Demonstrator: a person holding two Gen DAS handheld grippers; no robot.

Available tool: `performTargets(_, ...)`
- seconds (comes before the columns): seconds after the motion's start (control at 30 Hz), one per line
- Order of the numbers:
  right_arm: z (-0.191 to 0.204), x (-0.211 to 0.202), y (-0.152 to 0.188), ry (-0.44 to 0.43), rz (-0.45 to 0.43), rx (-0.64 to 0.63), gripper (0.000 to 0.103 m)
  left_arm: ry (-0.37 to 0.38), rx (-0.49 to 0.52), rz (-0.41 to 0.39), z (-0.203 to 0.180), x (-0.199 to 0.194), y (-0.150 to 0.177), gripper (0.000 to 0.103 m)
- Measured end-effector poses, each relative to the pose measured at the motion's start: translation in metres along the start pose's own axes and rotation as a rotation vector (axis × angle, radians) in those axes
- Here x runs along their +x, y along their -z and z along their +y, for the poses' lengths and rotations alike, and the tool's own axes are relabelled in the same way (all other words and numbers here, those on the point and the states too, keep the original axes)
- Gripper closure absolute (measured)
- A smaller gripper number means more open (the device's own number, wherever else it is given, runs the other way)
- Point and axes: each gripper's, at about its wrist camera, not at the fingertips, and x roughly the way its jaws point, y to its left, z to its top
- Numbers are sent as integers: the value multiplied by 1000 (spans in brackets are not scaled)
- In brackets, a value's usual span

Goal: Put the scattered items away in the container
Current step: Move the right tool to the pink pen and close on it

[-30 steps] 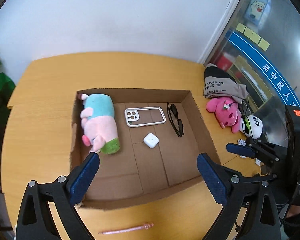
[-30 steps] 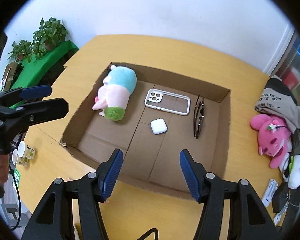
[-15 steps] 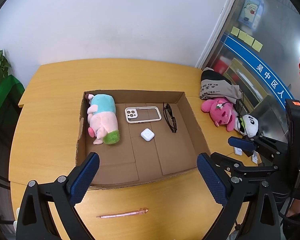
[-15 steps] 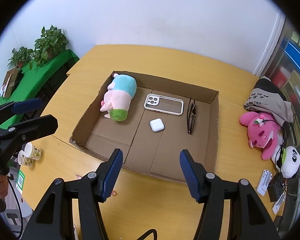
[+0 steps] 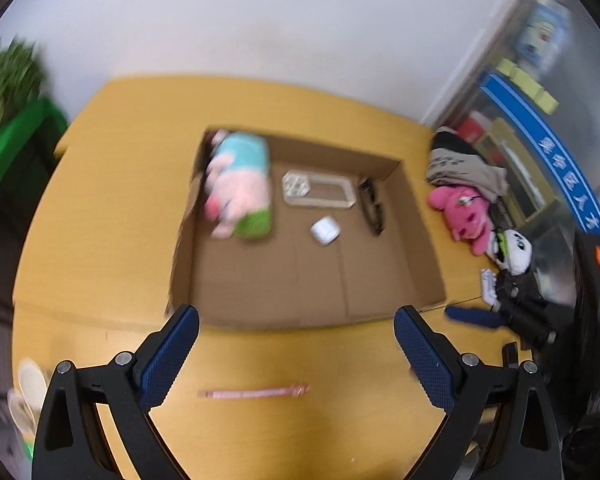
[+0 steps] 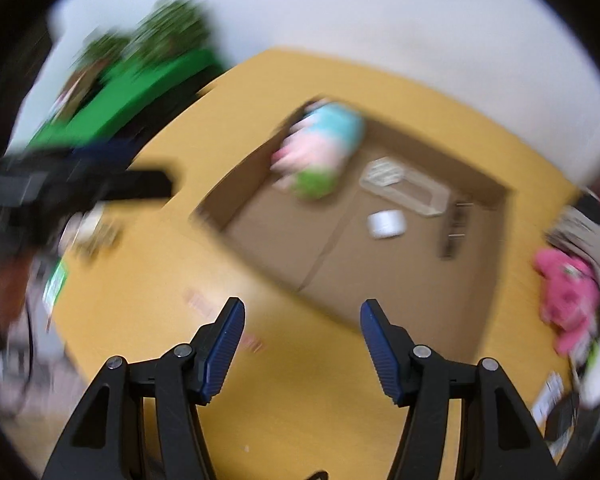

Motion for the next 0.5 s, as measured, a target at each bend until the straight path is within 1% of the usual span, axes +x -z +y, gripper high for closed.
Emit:
performTargets(0.07, 22, 28, 11, -95, 66, -92, 43, -11, -64, 41, 19, 14, 16, 3)
performTargets(0.17, 42, 64, 24, -175, 140, -164, 43, -29, -177, 113, 50, 40, 43, 3)
performTargets(0.27, 56, 103, 35, -194, 205, -240, 43, -35, -318, 187, 82, 68, 73, 3)
performTargets(0.33, 60, 122, 39, -205, 225, -281, 43, -37, -398, 235, 98, 88, 94, 3)
performTargets(0.43, 67, 148, 42, -197, 246, -355, 43, -45, -507, 293, 114, 113, 118, 4)
performTargets(0.5, 71, 166, 46, -200, 255, -396, 43, -37, -582, 316, 123, 126, 130, 4)
